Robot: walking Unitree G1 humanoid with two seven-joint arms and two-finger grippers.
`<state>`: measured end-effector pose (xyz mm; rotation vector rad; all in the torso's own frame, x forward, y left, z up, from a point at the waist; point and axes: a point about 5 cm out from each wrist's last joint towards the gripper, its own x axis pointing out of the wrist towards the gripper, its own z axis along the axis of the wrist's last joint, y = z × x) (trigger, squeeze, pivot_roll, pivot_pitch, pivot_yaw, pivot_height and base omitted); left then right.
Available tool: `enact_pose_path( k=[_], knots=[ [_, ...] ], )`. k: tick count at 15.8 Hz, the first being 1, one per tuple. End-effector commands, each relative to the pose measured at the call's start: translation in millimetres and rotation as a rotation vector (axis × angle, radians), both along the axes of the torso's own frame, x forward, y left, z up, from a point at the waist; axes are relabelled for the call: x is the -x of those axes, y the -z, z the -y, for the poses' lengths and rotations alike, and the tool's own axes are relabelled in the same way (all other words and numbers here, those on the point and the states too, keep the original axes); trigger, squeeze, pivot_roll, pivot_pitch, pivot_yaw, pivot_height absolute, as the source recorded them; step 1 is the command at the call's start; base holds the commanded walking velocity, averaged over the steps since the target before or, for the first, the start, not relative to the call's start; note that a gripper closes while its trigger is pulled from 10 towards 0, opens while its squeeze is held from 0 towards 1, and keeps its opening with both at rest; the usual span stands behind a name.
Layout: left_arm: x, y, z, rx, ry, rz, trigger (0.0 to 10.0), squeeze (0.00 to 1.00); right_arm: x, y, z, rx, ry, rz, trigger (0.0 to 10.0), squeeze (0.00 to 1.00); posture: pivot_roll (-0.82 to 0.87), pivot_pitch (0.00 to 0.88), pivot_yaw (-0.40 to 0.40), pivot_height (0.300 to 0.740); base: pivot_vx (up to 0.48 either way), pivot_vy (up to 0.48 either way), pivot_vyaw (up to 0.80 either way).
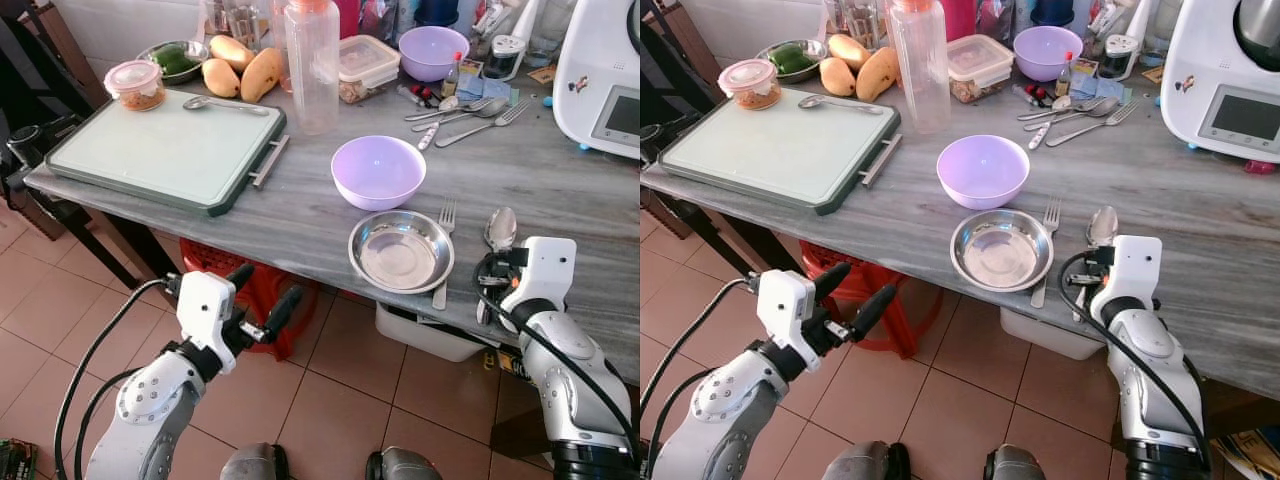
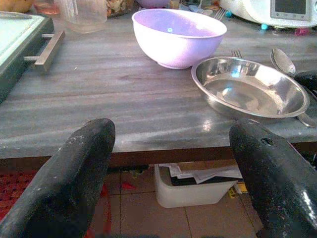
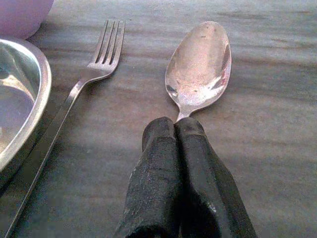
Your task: Setting the table
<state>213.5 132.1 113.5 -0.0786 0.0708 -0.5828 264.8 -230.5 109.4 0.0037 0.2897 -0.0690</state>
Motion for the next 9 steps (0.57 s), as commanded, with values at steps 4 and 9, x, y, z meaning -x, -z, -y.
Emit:
enact_pose_path(
  k=[4,9],
  knots=[
    [-2.5,1.7,-0.6,-0.014,-0.006,0.0,10.0,0.0,8.0,24.3,-2.8,-0.008,-0.017,-0.126,1.0,0.0,0.01,0.091,0.075,0.74,0.0,0.0,0.0],
    [-4.3,1.2,0.6,-0.011,-0.005,0.005,10.0,0.0,4.0,17.6,-1.3,0.033,-0.036,-0.073,10.0,1.0,0.01,0.09,0.077,0.74,0.0,0.0,0.0]
  ],
)
